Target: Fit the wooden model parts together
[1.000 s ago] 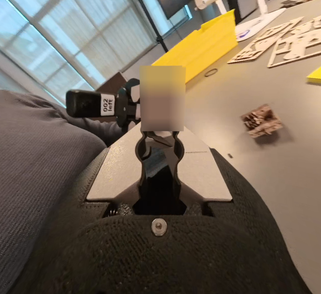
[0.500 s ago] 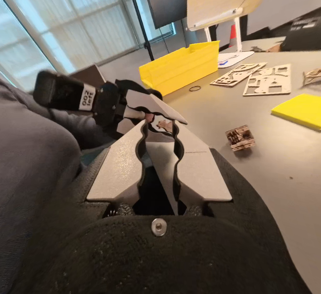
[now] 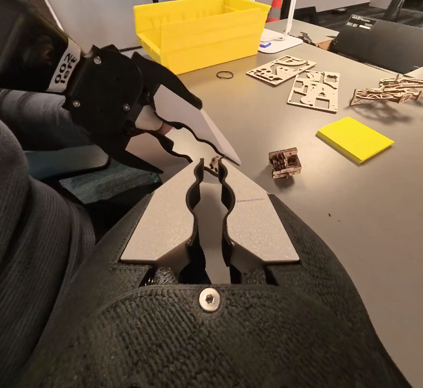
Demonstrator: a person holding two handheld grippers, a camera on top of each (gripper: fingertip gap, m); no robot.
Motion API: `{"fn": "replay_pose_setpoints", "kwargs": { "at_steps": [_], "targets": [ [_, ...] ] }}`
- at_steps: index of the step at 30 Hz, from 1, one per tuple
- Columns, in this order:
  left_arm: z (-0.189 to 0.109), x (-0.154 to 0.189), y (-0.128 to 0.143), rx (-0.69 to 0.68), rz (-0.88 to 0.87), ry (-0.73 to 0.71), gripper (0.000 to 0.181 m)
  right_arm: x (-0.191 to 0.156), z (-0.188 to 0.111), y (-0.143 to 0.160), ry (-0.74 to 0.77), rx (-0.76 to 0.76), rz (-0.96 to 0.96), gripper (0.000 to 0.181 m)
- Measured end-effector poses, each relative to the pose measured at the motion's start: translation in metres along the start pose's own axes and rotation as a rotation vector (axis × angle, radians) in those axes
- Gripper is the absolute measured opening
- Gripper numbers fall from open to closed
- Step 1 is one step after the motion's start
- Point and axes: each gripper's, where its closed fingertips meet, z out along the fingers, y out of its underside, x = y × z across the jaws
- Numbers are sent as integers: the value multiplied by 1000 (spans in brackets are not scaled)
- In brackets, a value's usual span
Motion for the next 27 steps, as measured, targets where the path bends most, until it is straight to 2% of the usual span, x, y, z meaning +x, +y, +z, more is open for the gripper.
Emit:
{"fn": "replay_pose_setpoints", "kwargs": {
  "at_steps": [6, 10, 11, 14, 18, 23, 27],
  "targets": [
    [1, -1, -3, 21, -31, 8, 17, 9, 0, 2, 18, 8, 47, 0],
    [-6, -2, -16, 129, -160, 90, 19, 12, -10, -7, -109, 143, 236, 0],
    [-8, -5, -15, 140, -183, 107, 28, 15, -14, -9, -128, 178, 274, 0],
    [-6, -20, 0, 137, -235, 163, 58, 31, -21, -9, -140, 235, 335, 0],
    [12, -43, 35, 93, -263, 279, 73, 51, -18, -5, -137, 220, 325, 0],
    [45, -58, 54, 61, -228, 456, 82, 76, 2, -6, -91, 160, 200, 0],
    [60, -51, 55, 71, -173, 596, 76, 90, 20, -4, -79, 103, 134, 0]
  ]
}}
